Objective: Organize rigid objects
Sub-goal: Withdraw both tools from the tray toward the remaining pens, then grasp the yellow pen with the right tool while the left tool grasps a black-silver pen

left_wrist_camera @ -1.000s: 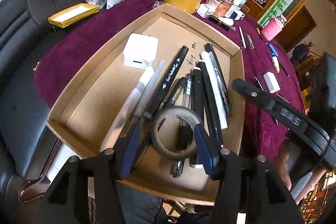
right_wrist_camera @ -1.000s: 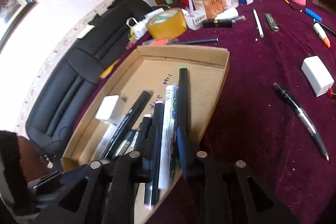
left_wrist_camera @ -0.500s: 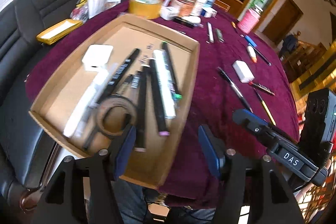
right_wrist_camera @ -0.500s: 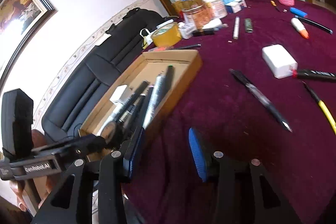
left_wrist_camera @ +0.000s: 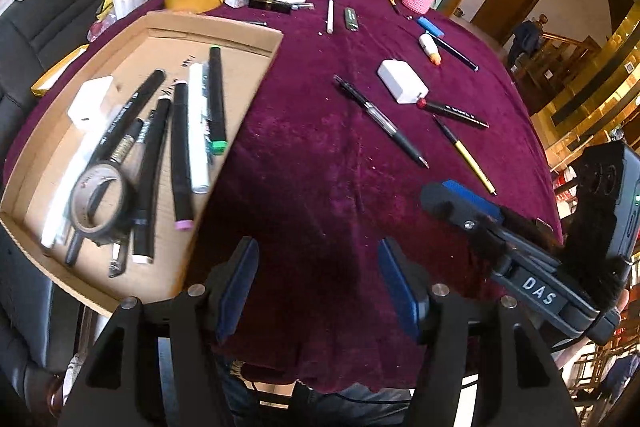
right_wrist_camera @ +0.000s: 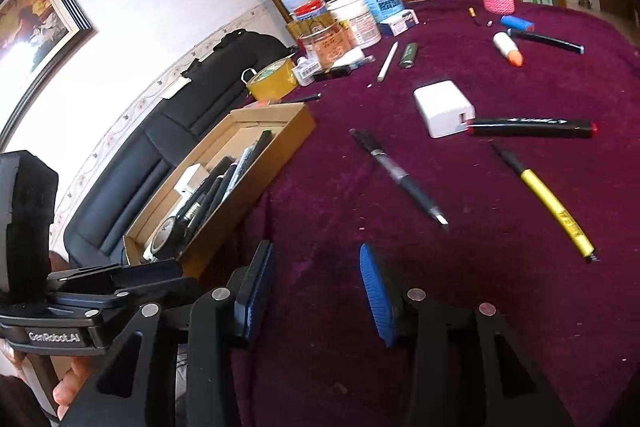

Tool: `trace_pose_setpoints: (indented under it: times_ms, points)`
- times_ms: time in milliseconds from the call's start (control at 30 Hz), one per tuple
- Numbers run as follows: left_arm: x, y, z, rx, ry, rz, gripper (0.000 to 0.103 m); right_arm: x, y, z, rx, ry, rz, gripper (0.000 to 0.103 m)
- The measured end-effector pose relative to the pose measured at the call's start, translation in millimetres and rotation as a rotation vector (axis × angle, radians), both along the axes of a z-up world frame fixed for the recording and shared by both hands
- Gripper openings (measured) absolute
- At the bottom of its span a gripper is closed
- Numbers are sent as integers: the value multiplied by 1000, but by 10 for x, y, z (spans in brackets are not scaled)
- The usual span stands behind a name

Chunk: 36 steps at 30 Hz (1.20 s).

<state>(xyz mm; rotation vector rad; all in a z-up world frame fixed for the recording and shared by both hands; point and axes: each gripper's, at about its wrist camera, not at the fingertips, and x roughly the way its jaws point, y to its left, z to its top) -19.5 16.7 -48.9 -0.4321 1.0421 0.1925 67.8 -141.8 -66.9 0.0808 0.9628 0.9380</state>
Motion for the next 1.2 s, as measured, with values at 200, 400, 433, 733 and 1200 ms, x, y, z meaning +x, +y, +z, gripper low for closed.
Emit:
trace_pose_setpoints:
  times_ms: [200, 400, 433, 733, 1200]
  points:
    - [129, -102, -79, -8, 23, -26, 61, 153, -217, -20, -18, 10, -41, 48]
    - [319, -164, -68, -27, 13, -47, 61, 337, -284, 63, -29, 13, -48, 48]
    - [359, -174, -64, -31, 12, -52, 61, 379, -292, 91, -30, 10, -56, 48]
    - [848, -202, -130, -94, 35, -37, 61, 922, -295, 200, -141, 9, -130, 47]
    - [1520, -167, -348, -137, 102, 14, 57, 1175, -382, -250, -329, -52, -138, 41]
